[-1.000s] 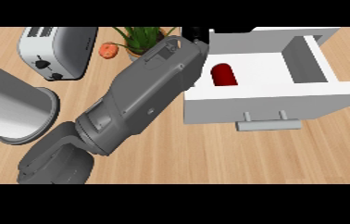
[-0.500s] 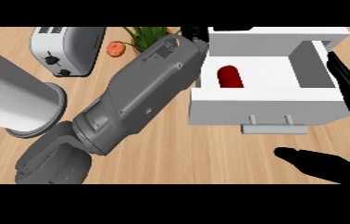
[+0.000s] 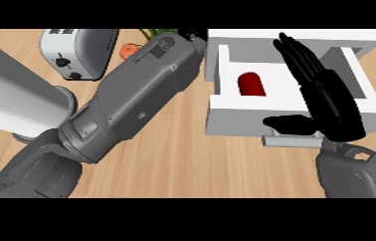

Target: Pick up the can, place it into the drawer and close the drawer

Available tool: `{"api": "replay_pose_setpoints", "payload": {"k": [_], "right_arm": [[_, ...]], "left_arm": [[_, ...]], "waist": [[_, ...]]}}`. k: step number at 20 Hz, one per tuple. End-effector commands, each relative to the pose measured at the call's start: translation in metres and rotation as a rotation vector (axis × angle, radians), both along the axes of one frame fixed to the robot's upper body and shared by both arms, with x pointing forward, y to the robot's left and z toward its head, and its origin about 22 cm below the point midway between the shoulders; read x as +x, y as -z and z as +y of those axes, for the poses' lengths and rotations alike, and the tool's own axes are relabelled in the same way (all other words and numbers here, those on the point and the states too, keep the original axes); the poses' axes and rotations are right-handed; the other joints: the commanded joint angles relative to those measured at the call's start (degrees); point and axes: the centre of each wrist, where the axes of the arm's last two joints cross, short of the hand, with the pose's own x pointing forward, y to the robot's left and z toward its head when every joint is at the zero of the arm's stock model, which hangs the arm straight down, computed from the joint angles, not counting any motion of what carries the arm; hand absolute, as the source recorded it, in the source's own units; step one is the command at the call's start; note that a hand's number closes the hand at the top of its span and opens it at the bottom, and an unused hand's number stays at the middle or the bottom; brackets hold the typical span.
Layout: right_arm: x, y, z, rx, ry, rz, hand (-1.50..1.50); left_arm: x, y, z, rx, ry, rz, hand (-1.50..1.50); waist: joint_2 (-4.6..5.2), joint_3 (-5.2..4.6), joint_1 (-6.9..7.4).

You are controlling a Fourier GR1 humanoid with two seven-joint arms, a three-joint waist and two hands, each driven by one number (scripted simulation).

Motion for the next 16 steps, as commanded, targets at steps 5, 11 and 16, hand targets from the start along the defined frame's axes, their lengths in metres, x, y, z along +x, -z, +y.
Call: {"api": "replay_pose_setpoints", "payload": {"k": [5, 11, 16], "right_arm": [[0.055, 0.026, 0.041, -0.248, 0.033, 0.013, -1.50], [0.080, 0.083, 0.031, -0.274, 0.088, 0.062, -1.50], [0.099, 0.100, 0.029, -0.327, 0.147, 0.051, -1.50]], "left_arm": [[0.011, -0.012, 0.037, 0.021, -0.031, 0.003, -1.50], [0.009, -0.013, 0.059, 0.006, -0.059, 0.020, -1.50], [-0.006, -0.004, 0.063, 0.010, -0.061, 0.006, -1.50]], "waist": [[0.09, 0.00, 0.38], [0.14, 0.05, 0.14], [-0.05, 0.05, 0.50]]}}
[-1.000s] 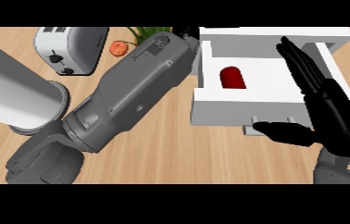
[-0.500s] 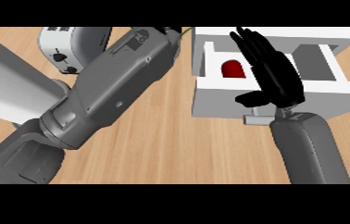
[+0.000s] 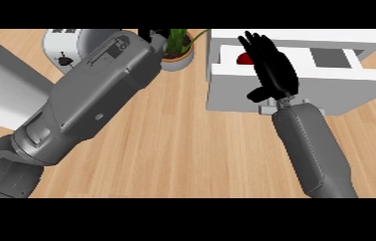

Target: Pick up the can, place it into the drawer and close the drawer

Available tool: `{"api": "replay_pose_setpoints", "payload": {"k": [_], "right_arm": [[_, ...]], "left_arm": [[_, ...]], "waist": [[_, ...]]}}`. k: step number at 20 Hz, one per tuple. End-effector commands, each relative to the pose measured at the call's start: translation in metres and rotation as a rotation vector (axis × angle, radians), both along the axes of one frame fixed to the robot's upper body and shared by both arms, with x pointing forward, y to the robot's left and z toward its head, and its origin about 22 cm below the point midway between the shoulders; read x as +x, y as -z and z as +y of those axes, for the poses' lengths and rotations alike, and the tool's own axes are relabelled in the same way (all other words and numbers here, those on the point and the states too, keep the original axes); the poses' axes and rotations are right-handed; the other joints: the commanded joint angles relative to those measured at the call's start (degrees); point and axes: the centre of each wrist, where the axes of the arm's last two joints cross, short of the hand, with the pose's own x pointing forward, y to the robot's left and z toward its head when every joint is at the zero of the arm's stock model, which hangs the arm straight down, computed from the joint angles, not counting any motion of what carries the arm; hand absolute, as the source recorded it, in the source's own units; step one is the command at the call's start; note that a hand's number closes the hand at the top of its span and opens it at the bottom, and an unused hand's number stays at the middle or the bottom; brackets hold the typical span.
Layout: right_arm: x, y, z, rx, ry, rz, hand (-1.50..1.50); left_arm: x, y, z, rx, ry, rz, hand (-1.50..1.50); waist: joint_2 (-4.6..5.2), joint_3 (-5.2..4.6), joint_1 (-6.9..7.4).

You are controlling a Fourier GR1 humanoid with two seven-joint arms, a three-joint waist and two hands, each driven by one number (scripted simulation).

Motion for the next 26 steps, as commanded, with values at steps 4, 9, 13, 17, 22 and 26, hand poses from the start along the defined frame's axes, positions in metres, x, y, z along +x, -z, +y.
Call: {"api": "replay_pose_setpoints", "payload": {"k": [4, 9, 13, 17, 22, 26], "right_arm": [[0.021, 0.038, -0.006, -0.057, 0.070, -0.022, -1.50], [0.032, 0.040, -0.012, -0.050, 0.102, -0.082, -1.50], [0.038, 0.040, -0.015, -0.032, 0.124, -0.098, -1.50], [0.049, 0.032, -0.004, -0.064, 0.129, -0.149, -1.50], [0.069, -0.003, -0.016, -0.064, 0.161, -0.203, -1.50], [0.078, -0.023, -0.017, -0.055, 0.186, -0.228, -1.50]], "left_arm": [[-0.004, -0.009, 0.026, 0.002, -0.003, -0.004, -1.50], [-0.012, -0.013, 0.029, 0.004, 0.017, -0.009, -1.50], [-0.015, 0.000, 0.040, 0.002, -0.021, -0.007, -1.50], [-0.014, -0.020, 0.040, -0.008, -0.020, -0.023, -1.50], [-0.025, -0.014, 0.040, 0.004, 0.022, -0.018, -1.50], [-0.032, -0.019, 0.035, 0.012, 0.035, -0.012, -1.50]], "waist": [[0.63, 0.27, 0.69], [0.83, 0.31, 1.31], [0.85, 0.30, 1.13], [1.22, 0.32, 1.37], [1.67, 0.33, 2.76], [1.57, 0.34, 3.10]]}}
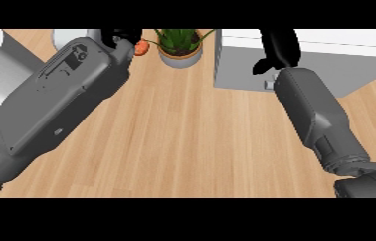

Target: Pick up the can, place it into the drawer and close the drawer

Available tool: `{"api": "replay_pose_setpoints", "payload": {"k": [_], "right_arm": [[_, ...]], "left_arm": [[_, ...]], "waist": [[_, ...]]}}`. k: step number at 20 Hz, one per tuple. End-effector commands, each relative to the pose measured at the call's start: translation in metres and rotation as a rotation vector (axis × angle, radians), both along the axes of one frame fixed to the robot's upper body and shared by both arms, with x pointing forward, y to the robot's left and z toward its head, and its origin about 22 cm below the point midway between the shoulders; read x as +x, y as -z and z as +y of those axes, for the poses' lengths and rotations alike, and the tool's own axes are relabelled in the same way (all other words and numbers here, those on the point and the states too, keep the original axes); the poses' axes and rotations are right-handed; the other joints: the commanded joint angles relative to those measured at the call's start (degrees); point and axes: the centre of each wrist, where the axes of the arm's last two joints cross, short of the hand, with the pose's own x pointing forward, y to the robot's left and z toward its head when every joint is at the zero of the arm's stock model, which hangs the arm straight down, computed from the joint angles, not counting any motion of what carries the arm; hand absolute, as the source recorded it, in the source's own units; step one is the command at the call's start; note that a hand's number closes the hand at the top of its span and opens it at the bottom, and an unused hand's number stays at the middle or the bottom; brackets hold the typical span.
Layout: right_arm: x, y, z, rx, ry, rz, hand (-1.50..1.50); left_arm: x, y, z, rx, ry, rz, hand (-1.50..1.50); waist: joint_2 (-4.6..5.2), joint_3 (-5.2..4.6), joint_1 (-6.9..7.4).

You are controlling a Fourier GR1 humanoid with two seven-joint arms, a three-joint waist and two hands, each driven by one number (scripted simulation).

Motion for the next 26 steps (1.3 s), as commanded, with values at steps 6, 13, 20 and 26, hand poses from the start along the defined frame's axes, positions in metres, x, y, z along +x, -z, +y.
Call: {"api": "replay_pose_setpoints", "payload": {"k": [6, 13, 20, 26], "right_arm": [[0.021, -0.054, 0.008, 0.003, 0.059, -0.080, -1.50], [0.025, -0.063, 0.005, 0.099, -0.057, 0.040, -1.50], [0.022, -0.050, 0.028, 0.620, -0.134, 0.134, -1.50], [0.025, -0.058, 0.017, 0.709, -0.191, 0.112, -1.50]], "left_arm": [[-0.008, -0.018, -0.005, 0.001, 0.010, -0.020, -1.50], [-0.011, -0.020, 0.017, 0.008, 0.021, -0.016, -1.50], [-0.013, -0.013, 0.024, -0.007, 0.014, -0.012, -1.50], [-0.021, -0.006, 0.010, 0.006, 0.031, -0.005, -1.50]], "waist": [[0.64, 0.20, 1.17], [0.84, 0.29, 2.21], [0.56, 0.46, 1.78], [0.72, 0.29, 1.04]]}}
